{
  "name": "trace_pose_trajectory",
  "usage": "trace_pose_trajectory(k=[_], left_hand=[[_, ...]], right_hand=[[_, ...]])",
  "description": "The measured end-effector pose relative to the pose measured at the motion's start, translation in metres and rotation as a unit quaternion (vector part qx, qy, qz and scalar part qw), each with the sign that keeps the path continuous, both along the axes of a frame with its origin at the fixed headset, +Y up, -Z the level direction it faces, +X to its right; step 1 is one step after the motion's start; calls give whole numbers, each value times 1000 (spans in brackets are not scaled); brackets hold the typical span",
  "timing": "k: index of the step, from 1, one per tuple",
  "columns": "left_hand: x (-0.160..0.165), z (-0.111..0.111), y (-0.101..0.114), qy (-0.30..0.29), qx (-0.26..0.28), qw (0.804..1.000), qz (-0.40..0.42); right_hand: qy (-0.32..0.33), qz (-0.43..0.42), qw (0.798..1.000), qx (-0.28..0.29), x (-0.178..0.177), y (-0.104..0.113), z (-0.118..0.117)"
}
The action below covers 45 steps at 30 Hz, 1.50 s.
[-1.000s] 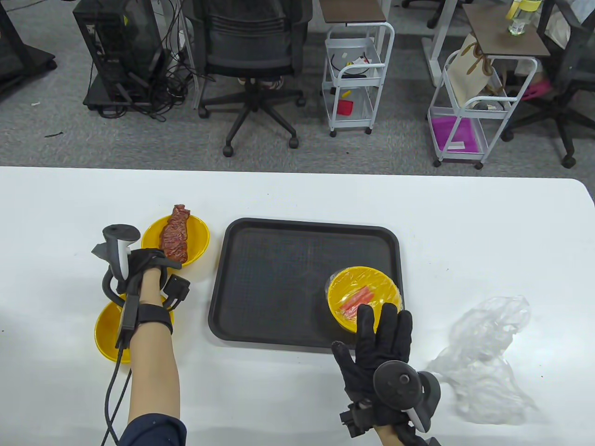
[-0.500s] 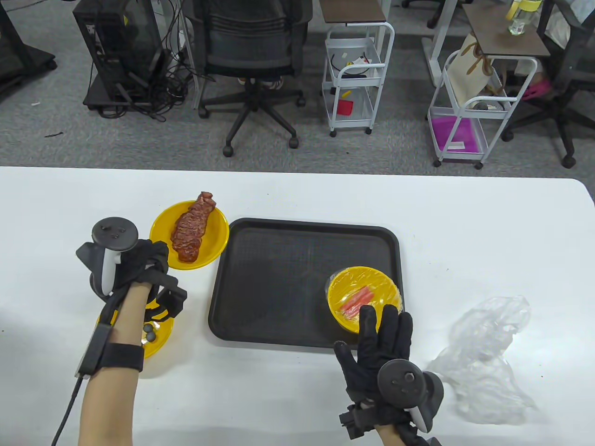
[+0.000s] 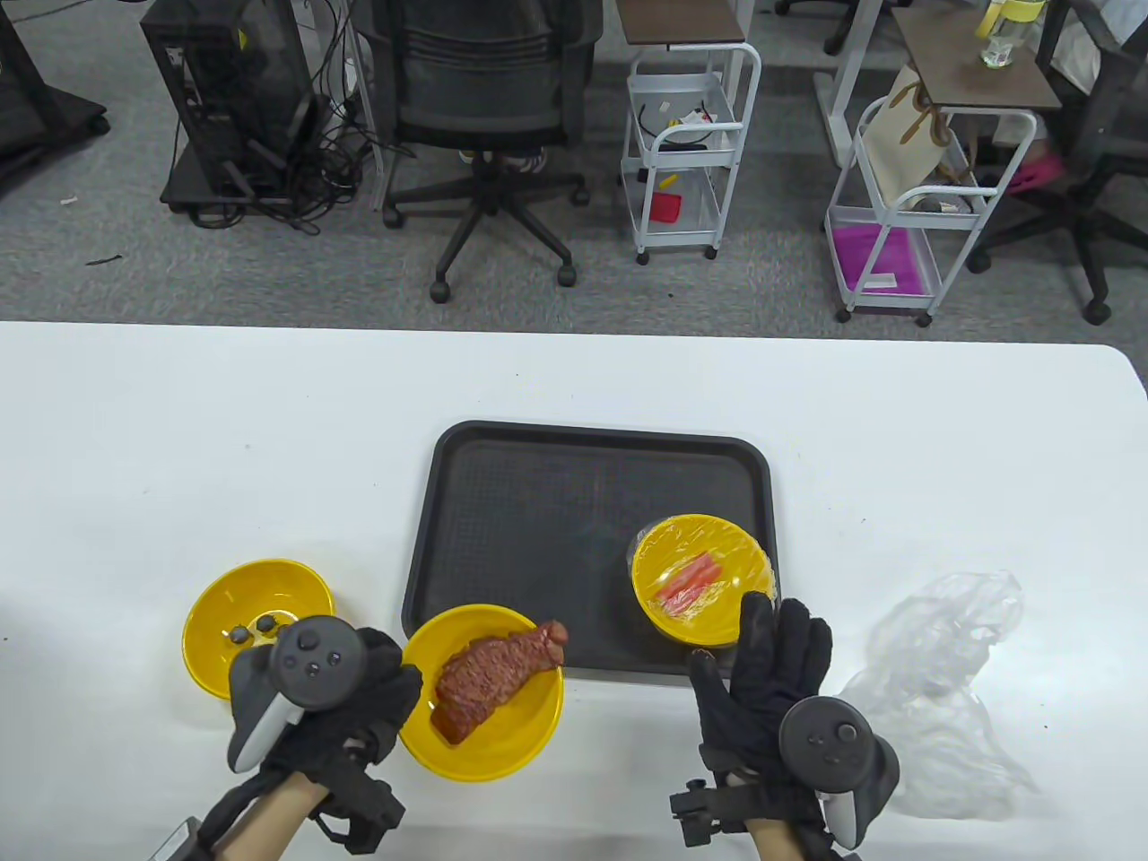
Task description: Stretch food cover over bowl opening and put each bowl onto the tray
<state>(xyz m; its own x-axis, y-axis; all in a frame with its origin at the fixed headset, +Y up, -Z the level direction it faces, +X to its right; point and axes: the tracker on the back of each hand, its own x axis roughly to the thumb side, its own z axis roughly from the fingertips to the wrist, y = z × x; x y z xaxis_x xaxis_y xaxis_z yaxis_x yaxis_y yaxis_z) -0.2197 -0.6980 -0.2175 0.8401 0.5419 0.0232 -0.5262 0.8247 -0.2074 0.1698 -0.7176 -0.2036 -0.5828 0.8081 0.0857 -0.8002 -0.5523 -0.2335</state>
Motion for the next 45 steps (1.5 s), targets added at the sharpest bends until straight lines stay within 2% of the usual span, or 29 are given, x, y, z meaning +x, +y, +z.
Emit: trace_pose_trajectory(k=[3,7,11,17,20,22,25,29,30,31,33,34,36,37,39,41,42,43,45], left_hand=[[10,8,-27,-10,-21,1000,2],[14,11,-49,-14,-54,998,4],[13,10,-52,-19,-44,998,-28],[8,9,-61,-21,-59,998,-18],[9,8,-64,-44,-57,997,-20],[10,10,-63,-41,-49,998,-25],[11,12,-59,-50,-25,998,-30],[8,13,-50,-35,28,999,3],[6,14,-47,-29,40,999,15],[4,14,-45,-25,45,998,27],[1,15,-43,-23,47,998,41],[-1,15,-42,-20,50,997,49],[-4,16,-41,-19,52,997,56],[-4,16,-41,-18,52,997,58],[-5,15,-41,-19,47,997,64],[-4,15,-42,-23,43,996,75],[-3,15,-42,-29,41,996,80],[-3,16,-43,-33,39,995,84],[-3,16,-43,-33,37,995,88]], right_hand=[[2,7,1000,3,-2,0,1],[3,9,1000,3,-3,0,1],[-2,1,1000,4,-1,1,2],[-13,-47,998,33,9,9,8],[-78,-125,981,126,30,33,25],[-116,-185,967,134,53,46,43],[-169,-189,963,93,91,56,63],[-275,-166,947,8,129,49,68],[-318,-125,939,-22,137,46,66],[-357,-46,930,-79,145,42,61],[-352,47,919,-173,150,33,49],[-310,83,917,-237,149,23,37],[-238,102,915,-309,143,8,22],[-227,138,902,-341,136,0,14],[-229,215,886,-342,125,-6,1],[-209,267,885,-319,114,-7,-11],[-217,302,872,-319,108,-7,-17],[-247,336,846,-332,103,-7,-21],[-251,365,834,-329,96,-11,-32]])
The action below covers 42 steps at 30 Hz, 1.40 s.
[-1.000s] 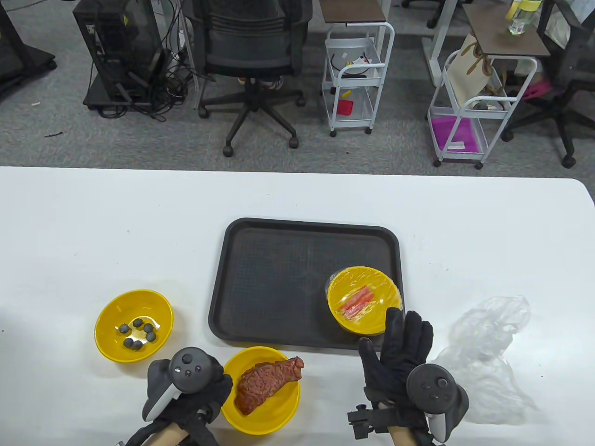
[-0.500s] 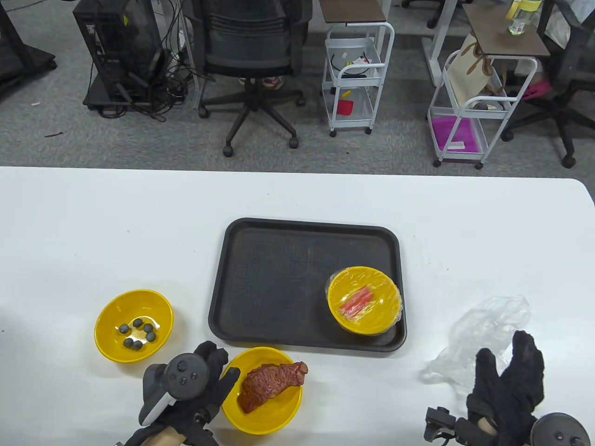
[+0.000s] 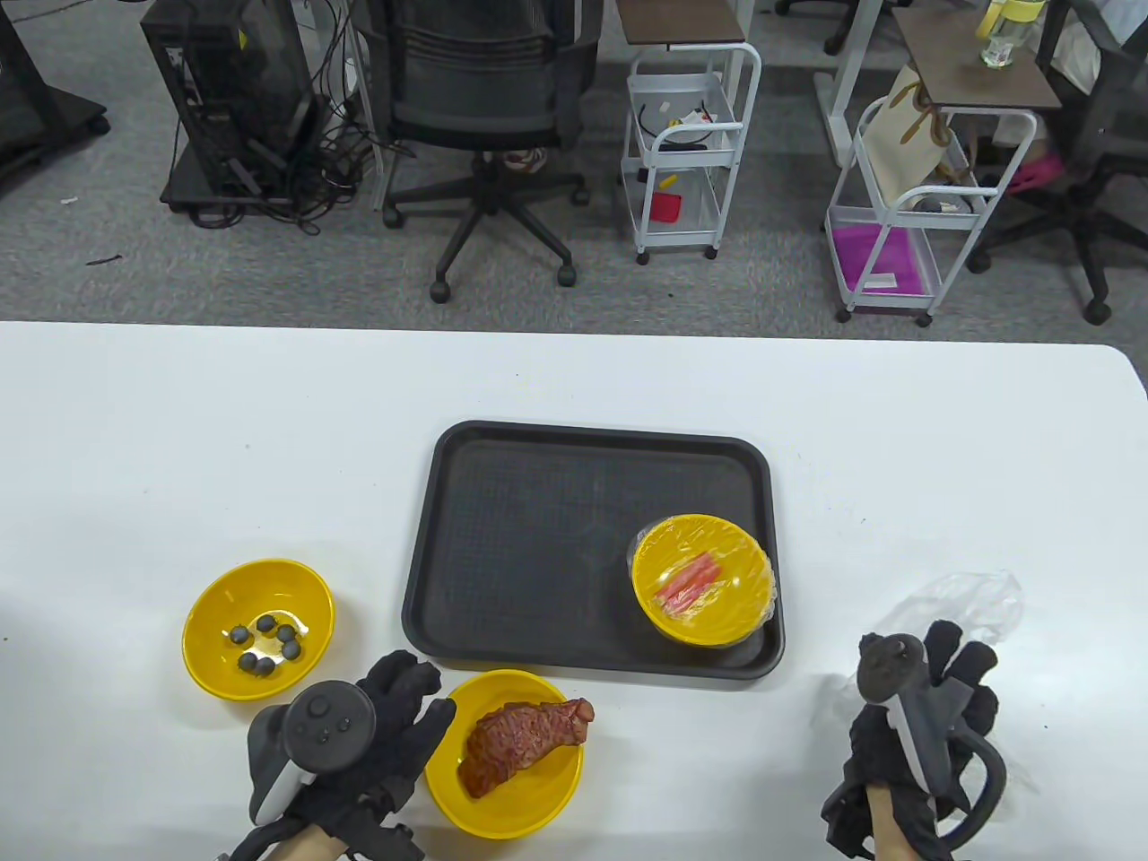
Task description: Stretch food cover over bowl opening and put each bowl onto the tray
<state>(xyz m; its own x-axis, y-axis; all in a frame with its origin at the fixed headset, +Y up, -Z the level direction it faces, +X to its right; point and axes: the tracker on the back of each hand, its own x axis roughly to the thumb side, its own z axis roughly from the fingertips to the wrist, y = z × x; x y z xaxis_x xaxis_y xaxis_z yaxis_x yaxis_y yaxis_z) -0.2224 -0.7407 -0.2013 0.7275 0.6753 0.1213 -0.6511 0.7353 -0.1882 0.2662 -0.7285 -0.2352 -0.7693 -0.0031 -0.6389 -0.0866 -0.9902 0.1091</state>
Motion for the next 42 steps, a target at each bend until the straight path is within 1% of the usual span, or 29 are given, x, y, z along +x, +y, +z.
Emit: trace_pose_trajectory(k=[1,3,5,7,8,9,10,12,13,14,15,16,17,19,20,22,24,26,27,28,30,32,33,35,36,38,39,41,42], left_hand=[[0,0,1,1,1,1000,1],[-2,0,2,4,7,1000,2],[-3,-1,3,6,15,1000,12],[-5,1,5,6,27,999,29],[-5,2,5,1,35,999,38],[-4,3,6,-14,45,998,46],[-4,4,7,-26,53,997,56],[-1,5,11,-41,68,993,85],[-1,5,14,-46,76,991,97],[-1,4,18,-52,95,987,118],[-2,3,23,-56,115,981,146],[-2,3,27,-63,131,975,169],[-2,2,32,-80,147,966,197],[-2,1,41,-113,159,953,232],[1,0,46,-132,161,946,248],[8,-5,53,-155,160,941,256],[17,-11,57,-160,150,945,244],[29,-15,56,-175,128,952,218],[39,-17,53,-193,94,955,204],[48,-18,49,-223,58,951,207],[62,-16,40,-237,21,945,224],[73,-13,31,-230,2,942,245],[77,-12,29,-215,-13,944,250],[83,-11,27,-230,-15,935,268],[84,-10,27,-223,-13,936,271],[83,-8,26,-195,2,936,293],[81,-8,26,-179,8,933,312],[76,-10,24,-174,2,919,353],[73,-11,22,-178,-12,907,381]], right_hand=[[-6,14,1000,7,-3,-2,-3],[-10,41,998,56,-5,1,-1],[5,10,995,97,-7,12,6],[38,-29,980,195,-12,31,22],[61,-50,968,239,-17,42,31],[95,-76,951,284,-25,54,43],[117,-91,938,312,-31,61,50],[171,-122,894,396,-52,79,73],[192,-132,877,419,-61,84,80],[228,-146,854,445,-76,90,90],[262,-161,837,452,-90,95,97],[280,-172,827,456,-99,98,100],[307,-194,808,463,-112,102,103],[337,-229,791,456,-131,108,102],[347,-247,786,448,-141,109,97],[361,-279,785,418,-157,106,83],[361,-308,788,392,-170,96,65],[356,-339,784,378,-180,83,50],[346,-355,787,368,-185,73,43],[339,-368,784,367,-189,66,38],[332,-375,788,357,-193,58,33],[324,-377,787,366,-194,55,34],[322,-371,787,373,-193,54,35],[322,-356,788,384,-192,55,37],[323,-352,789,385,-192,55,38],[325,-363,784,386,-191,54,39],[323,-367,783,385,-190,53,40],[321,-368,782,388,-187,52,40],[318,-372,781,387,-186,51,40]])
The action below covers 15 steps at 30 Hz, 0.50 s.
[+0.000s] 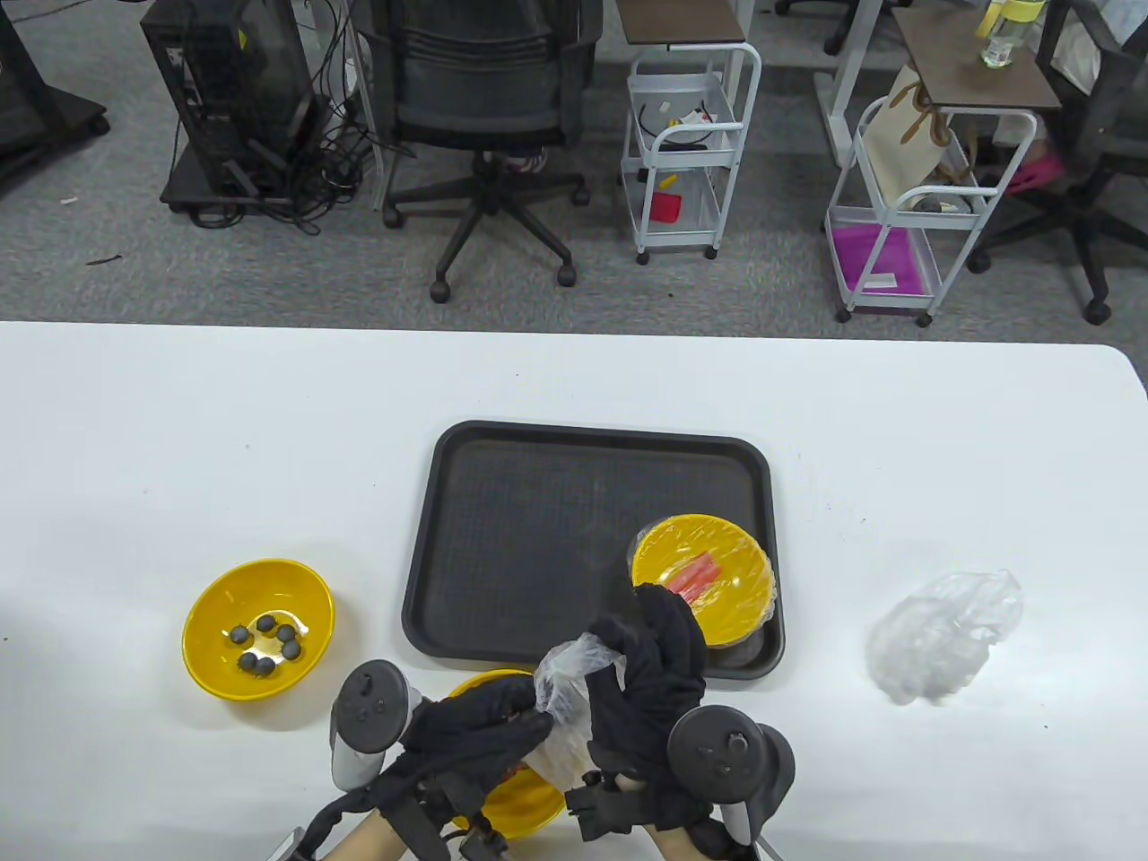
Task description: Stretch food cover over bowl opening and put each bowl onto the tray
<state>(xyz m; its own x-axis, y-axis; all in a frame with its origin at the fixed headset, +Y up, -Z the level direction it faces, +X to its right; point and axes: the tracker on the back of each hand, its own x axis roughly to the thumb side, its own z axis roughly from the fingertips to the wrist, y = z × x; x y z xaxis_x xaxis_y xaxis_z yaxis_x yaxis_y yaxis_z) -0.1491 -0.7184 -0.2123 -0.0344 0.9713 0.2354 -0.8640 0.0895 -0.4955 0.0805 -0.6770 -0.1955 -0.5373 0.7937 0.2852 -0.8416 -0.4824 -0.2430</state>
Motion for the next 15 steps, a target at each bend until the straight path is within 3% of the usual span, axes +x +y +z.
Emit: trace_pose_trajectory(k=[3,6,10,15], left_hand=[[-9,-4,-4,0,-36,998,48],[-19,-7,-6,7,-38,997,68],[-26,-11,-7,-24,-60,992,110],[-28,-11,-6,7,-49,995,84]], right_hand=[[5,-17,1000,-7,5,-1,-1],[24,-64,998,-12,13,-1,-1],[32,-122,992,-19,24,-1,1],[29,-127,991,-18,30,1,2]])
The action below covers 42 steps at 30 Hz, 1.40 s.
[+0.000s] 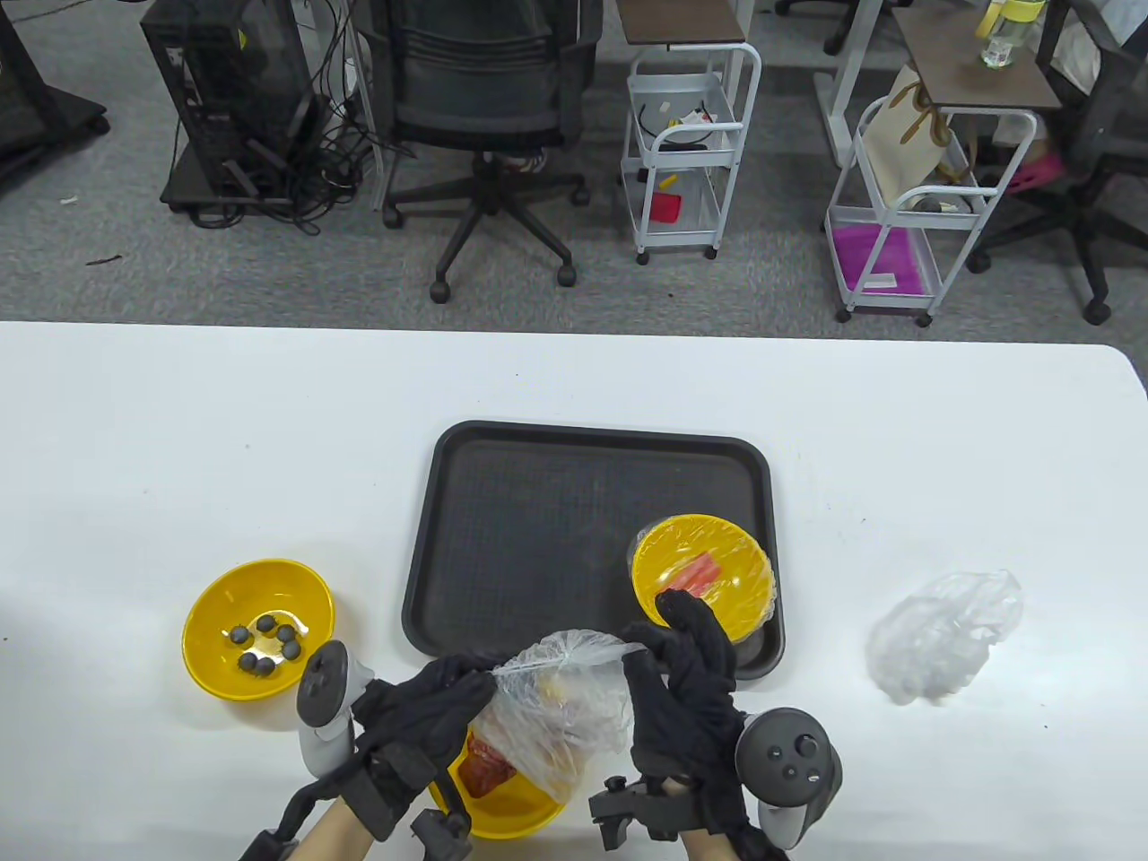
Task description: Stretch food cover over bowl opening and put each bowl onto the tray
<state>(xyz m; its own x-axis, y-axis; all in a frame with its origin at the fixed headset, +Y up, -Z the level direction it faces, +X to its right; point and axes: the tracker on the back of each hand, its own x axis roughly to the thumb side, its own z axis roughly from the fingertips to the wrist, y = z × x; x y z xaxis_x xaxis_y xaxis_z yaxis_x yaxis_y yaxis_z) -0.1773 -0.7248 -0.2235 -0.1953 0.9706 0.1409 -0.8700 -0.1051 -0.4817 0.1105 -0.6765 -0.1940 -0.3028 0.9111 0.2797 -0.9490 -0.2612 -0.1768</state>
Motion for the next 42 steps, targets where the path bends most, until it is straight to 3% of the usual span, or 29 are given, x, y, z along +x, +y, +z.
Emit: trace_pose_trajectory(k=[3,5,7,9,12,18,25,28,34,35,38,40,42], left_hand=[[0,0,1,-14,4,1000,5],[-3,0,2,-1,-8,1000,3],[-6,2,4,46,9,998,-34],[-7,2,8,68,33,995,-66],[-2,3,8,24,15,997,-71],[6,4,9,-36,36,990,-129],[9,4,4,-81,6,994,-70],[3,3,4,-39,2,996,-81],[-16,2,1,79,-44,992,-84],[-19,2,2,97,-32,991,-89],[-22,8,19,128,92,978,-135],[-14,17,34,125,198,954,-190],[2,29,46,123,274,913,-277]], right_hand=[[7,-28,1000,-6,5,-2,-1],[-11,-32,999,23,12,3,5],[-16,49,995,84,14,14,13],[11,166,977,133,4,24,20],[28,301,944,133,-26,22,24],[32,415,904,103,-57,11,18],[15,375,919,125,-57,4,15],[-17,365,920,139,-51,8,20],[-9,312,941,130,-37,10,18],[-7,303,945,124,-36,10,17],[-10,301,947,111,-36,10,15],[-21,327,938,108,-38,9,15],[-24,353,929,109,-44,9,17]])
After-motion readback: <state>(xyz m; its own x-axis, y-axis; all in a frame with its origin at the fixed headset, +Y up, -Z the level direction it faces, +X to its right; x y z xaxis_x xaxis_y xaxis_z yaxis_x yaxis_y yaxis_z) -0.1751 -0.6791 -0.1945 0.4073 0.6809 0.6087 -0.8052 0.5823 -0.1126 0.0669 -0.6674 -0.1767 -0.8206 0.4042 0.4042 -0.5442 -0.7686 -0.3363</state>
